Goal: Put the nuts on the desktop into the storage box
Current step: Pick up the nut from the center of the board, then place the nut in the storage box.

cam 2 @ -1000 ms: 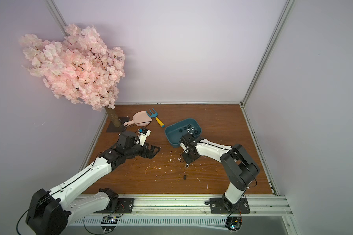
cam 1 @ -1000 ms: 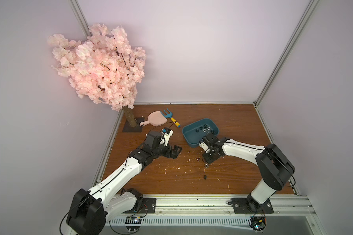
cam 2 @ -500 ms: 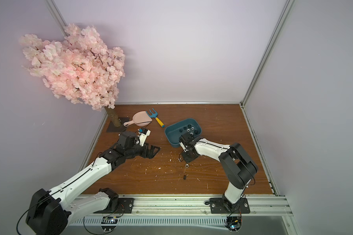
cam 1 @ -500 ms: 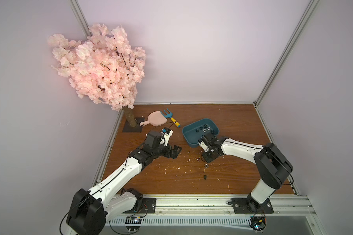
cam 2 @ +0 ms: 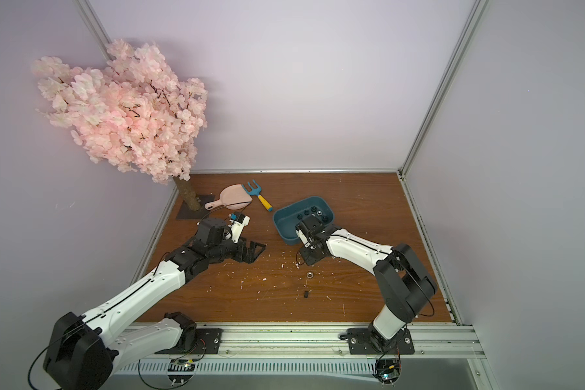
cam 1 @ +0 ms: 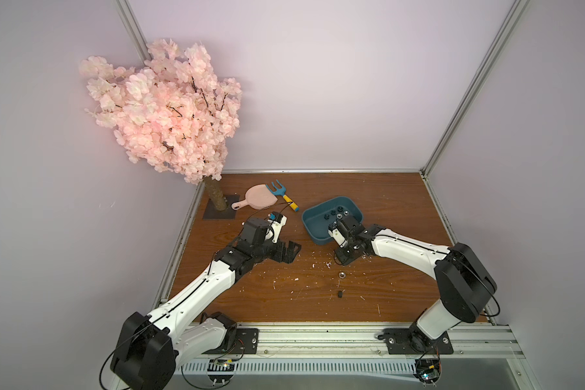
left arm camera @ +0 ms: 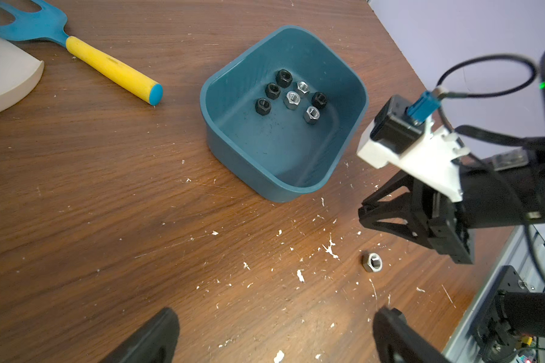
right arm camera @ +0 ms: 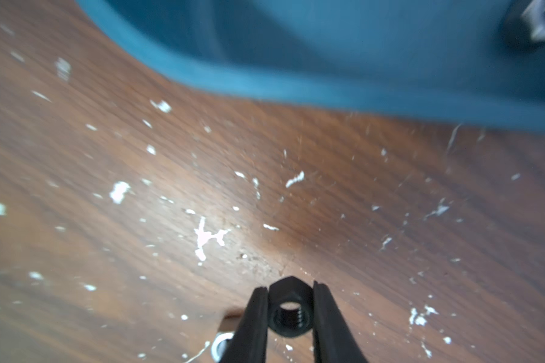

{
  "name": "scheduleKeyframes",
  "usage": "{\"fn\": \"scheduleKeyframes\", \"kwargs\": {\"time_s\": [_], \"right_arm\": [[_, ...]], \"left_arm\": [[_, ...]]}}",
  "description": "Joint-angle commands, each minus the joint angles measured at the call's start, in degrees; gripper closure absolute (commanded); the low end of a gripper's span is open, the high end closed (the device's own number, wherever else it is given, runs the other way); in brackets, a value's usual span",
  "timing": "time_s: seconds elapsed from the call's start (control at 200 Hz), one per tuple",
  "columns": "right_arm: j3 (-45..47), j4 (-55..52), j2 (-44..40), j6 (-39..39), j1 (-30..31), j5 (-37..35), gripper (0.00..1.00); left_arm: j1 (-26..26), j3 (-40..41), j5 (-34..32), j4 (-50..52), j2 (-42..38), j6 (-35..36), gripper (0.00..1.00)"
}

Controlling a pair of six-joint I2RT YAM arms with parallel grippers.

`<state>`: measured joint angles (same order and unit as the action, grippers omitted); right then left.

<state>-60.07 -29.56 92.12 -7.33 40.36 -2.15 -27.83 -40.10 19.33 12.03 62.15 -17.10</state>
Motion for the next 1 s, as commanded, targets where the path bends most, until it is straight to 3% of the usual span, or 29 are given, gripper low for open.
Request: {"fn": "scheduleKeyframes", "kwargs": {"time_s": [0.0, 0.425, 0.996], "right_arm": [[-2.74, -0.66, -3.10, 0.94, -0.47, 2.12, 0.82], [-11.51, 0.23, -2.19, 1.41, -3.93, -0.02, 0.83], [-27.64, -0.68, 15.43, 1.72, -7.90, -2.52, 0.82]], "left_arm": [[-0.73, -0.09, 0.96, 0.10, 0.29, 0.54, 0.01], [-1.17, -0.80, 0.84, 0.40, 0.78, 0.67, 0.01], [-1.25, -0.91, -0.57, 1.49, 1.83, 1.59, 0.01]]}}
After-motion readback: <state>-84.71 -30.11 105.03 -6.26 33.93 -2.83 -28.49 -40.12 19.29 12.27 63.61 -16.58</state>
